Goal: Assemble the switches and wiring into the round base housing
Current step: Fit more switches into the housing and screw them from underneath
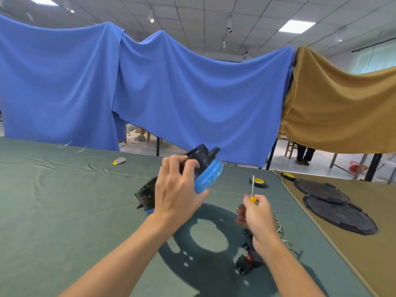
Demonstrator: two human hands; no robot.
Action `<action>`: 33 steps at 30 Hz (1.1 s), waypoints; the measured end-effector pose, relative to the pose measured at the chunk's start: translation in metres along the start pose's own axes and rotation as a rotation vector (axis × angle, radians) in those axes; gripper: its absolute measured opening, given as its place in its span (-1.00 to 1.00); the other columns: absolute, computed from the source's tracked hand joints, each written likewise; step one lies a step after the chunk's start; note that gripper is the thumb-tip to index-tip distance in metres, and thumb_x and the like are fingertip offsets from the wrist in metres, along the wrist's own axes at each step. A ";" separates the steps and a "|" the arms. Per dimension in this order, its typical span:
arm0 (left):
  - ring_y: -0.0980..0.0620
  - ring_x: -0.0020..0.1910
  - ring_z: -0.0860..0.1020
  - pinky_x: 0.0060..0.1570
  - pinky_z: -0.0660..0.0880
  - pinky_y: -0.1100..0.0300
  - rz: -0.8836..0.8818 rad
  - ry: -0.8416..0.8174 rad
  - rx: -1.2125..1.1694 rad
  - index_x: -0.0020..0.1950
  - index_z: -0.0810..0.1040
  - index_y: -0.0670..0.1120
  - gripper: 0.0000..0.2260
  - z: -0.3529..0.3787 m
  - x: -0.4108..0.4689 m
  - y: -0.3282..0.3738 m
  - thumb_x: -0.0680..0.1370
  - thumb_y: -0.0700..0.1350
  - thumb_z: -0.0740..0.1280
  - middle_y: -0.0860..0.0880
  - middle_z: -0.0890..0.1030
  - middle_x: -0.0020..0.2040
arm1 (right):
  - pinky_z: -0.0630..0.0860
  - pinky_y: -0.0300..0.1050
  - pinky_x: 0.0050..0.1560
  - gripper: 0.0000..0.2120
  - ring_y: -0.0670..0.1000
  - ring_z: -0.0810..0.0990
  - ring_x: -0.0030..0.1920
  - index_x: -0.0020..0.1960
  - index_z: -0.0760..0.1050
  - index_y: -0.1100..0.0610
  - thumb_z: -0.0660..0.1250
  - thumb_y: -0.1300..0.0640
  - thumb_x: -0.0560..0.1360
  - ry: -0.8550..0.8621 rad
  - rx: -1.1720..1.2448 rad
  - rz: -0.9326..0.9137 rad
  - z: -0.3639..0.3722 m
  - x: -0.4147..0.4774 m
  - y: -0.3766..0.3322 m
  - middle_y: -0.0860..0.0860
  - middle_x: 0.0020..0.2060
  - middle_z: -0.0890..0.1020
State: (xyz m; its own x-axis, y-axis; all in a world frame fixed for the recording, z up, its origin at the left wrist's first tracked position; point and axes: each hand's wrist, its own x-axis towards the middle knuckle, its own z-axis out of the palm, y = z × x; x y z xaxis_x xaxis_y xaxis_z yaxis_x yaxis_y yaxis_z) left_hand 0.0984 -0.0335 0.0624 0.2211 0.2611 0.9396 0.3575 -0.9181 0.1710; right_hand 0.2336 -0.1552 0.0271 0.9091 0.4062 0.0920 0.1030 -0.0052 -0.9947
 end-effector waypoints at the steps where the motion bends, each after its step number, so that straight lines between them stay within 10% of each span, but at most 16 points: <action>1: -0.22 -0.11 0.52 -0.16 0.52 0.07 0.086 -0.007 0.038 -0.08 0.59 -0.18 -0.60 0.003 -0.009 0.000 0.15 -0.11 0.57 -0.19 0.55 -0.04 | 0.55 -0.07 -0.31 -0.87 0.03 0.49 -0.33 -0.06 0.37 0.12 0.15 0.13 0.65 -0.009 0.014 0.005 -0.001 0.000 0.001 0.09 -0.30 0.51; 33: -0.19 0.06 0.52 0.03 0.54 0.00 0.603 -0.282 0.093 0.07 0.53 -0.19 -0.60 0.046 -0.088 -0.040 0.39 0.05 0.48 -0.22 0.58 0.09 | 0.27 -0.15 -0.47 -0.82 -0.04 0.34 -0.47 -0.13 0.39 0.12 0.30 0.04 0.55 -0.167 -0.104 0.009 0.051 0.019 0.030 0.07 -0.36 0.50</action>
State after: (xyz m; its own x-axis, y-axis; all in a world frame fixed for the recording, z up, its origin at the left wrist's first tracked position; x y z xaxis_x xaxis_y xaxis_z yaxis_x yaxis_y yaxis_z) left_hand 0.1061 -0.0056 -0.0409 0.6307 -0.2103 0.7470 0.1711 -0.9012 -0.3982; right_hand 0.2332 -0.1005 -0.0034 0.8316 0.5515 0.0654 0.1442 -0.1008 -0.9844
